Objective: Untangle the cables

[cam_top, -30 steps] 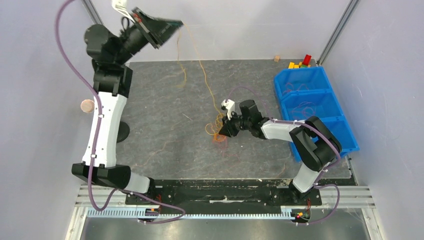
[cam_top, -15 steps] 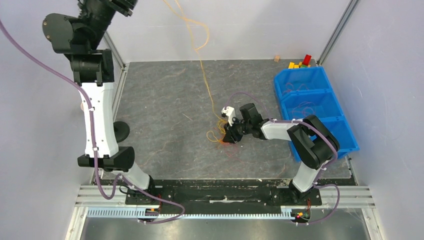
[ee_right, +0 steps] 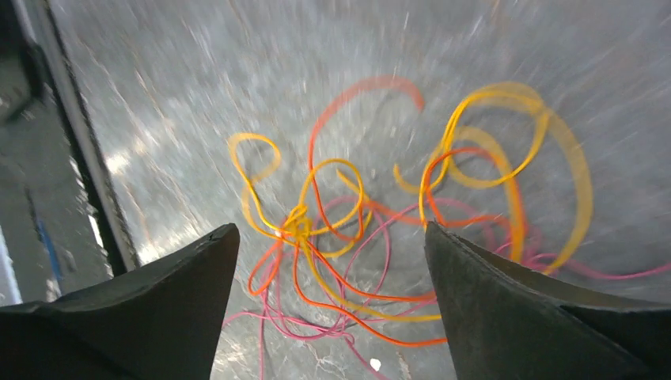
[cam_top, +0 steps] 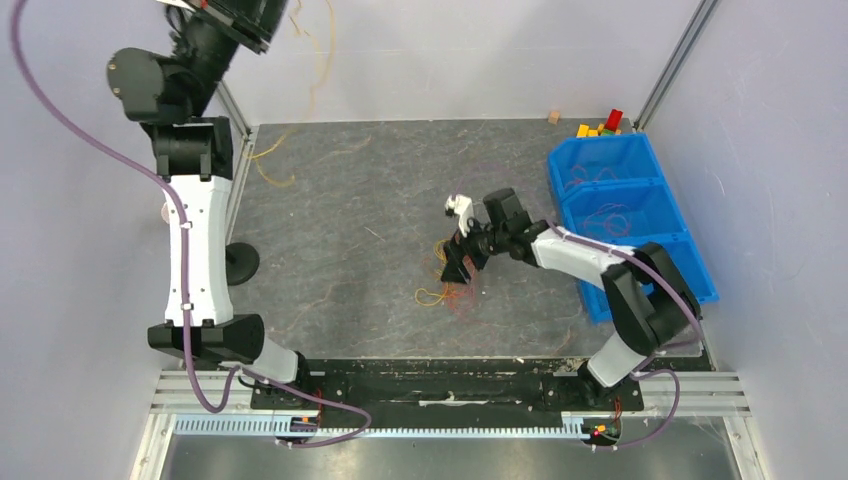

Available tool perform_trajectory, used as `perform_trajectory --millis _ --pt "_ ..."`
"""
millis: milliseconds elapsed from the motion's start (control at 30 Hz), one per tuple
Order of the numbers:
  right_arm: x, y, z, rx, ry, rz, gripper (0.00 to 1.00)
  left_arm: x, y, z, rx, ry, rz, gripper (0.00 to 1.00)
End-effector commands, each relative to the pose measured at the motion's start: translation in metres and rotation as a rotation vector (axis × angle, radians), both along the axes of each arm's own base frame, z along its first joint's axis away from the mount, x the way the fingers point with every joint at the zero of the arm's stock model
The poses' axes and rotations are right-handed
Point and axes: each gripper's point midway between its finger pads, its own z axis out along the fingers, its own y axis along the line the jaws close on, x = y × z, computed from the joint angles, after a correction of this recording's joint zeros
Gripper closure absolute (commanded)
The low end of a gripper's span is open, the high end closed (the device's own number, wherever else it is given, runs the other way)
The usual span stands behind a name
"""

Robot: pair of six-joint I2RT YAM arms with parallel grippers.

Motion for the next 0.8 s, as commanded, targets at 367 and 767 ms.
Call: perform_trajectory --millis 367,767 --pt "0.064 0.003 0.42 0.533 -0.596 -0.156 0.02 0.009 -0.092 -0.133 0.257 0.244 -0.356 0.98" --pt "0.056 0.002 0.44 0.585 -0.649 -0.135 0.04 -0.017 -0.166 -0.136 0.255 0.235 -0.65 0.98"
